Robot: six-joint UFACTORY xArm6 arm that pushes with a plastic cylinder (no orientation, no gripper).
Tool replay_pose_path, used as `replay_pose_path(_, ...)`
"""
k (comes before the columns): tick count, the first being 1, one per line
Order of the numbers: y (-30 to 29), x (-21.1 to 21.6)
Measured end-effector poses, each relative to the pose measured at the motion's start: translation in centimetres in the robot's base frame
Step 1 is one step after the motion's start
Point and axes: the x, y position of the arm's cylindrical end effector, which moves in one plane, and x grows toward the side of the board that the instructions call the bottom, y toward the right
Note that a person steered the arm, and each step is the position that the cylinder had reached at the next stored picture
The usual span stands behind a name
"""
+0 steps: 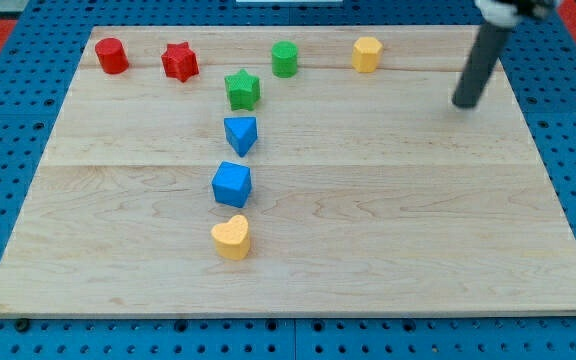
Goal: Push the green circle to the top right
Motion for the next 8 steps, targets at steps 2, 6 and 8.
replay_pose_path(2,-14.6,-7.2)
replay_pose_path(6,-30.9,-3.5)
replay_pose_path(8,-26.3,-1.8)
